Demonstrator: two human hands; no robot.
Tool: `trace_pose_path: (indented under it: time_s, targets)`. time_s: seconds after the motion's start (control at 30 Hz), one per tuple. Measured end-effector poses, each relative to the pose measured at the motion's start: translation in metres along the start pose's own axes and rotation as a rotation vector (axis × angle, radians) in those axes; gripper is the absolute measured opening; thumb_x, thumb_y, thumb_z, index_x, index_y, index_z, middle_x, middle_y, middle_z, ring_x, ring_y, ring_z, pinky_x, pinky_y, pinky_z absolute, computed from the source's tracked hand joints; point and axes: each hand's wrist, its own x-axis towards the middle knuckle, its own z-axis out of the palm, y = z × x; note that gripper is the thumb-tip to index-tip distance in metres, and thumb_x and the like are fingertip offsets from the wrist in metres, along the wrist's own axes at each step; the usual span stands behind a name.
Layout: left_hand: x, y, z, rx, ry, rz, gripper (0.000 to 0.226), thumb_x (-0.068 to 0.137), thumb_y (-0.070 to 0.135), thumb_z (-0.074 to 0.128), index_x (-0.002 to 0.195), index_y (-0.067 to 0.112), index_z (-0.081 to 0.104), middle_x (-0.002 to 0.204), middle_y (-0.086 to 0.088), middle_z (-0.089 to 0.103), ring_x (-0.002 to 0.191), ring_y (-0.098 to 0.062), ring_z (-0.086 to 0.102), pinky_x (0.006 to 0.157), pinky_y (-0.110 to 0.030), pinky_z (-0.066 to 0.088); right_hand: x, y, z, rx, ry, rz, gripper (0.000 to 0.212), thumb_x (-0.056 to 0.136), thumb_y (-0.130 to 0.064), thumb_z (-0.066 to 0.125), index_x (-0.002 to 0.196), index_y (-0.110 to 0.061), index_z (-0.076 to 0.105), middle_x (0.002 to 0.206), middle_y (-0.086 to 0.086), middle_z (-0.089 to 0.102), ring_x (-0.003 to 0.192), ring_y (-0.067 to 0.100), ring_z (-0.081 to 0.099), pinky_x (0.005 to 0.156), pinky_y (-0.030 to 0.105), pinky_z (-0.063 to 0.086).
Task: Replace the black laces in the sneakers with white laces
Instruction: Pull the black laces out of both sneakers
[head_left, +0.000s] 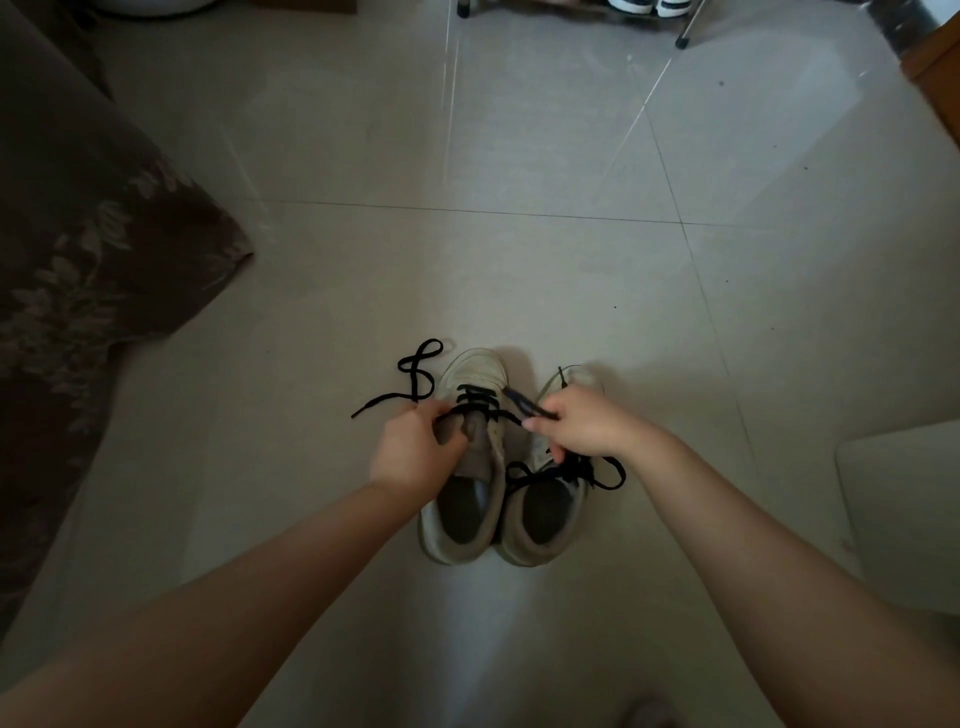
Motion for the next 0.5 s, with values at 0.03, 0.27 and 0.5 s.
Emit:
trace_pose_path:
  time_s: [0.03, 0.27, 0.5]
  targets:
    - [0.0, -0.001, 0.0, -0.001, -0.006, 0.004, 0.037, 0.088, 0.024, 0.059, 0.125, 0.018, 0.059, 0.117, -0.008, 0.058, 0.099, -0.02, 0.061, 0.081, -0.019, 0.04, -0.001, 0.0, 0.001, -0.018, -0.035, -0.016, 0.037, 0.094, -0.038, 0.054, 0.064, -0.019, 0.061, 0.059, -0.005, 0.066, 0.048, 0.002, 0.05, 0.056, 0.024, 0.038]
    - [0.004, -0.004, -0.001, 0.15, -0.104, -0.073, 0.046, 0.085, 0.033, 0.058, 0.127, 0.015, 0.048, 0.128, -0.008, 0.042, 0.123, -0.025, 0.038, 0.103, -0.034, 0.035, -0.005, -0.024, -0.013, -0.224, -0.083, 0.019, 0.053, 0.084, -0.06, 0.056, 0.07, -0.012, 0.071, 0.071, 0.004, 0.071, 0.063, 0.014, 0.058, 0.062, 0.026, 0.042]
    - [-0.002, 0.002, 0.0, 0.298, -0.029, -0.044, 0.016, 0.086, 0.037, 0.054, 0.092, 0.022, 0.054, 0.115, -0.002, 0.052, 0.118, -0.023, 0.041, 0.096, -0.037, 0.029, 0.019, -0.048, 0.007, -0.268, 0.295, -0.25, 0.024, 0.095, -0.033, 0.05, 0.109, -0.026, 0.068, 0.109, -0.004, 0.061, 0.104, 0.018, 0.057, 0.078, 0.027, 0.042]
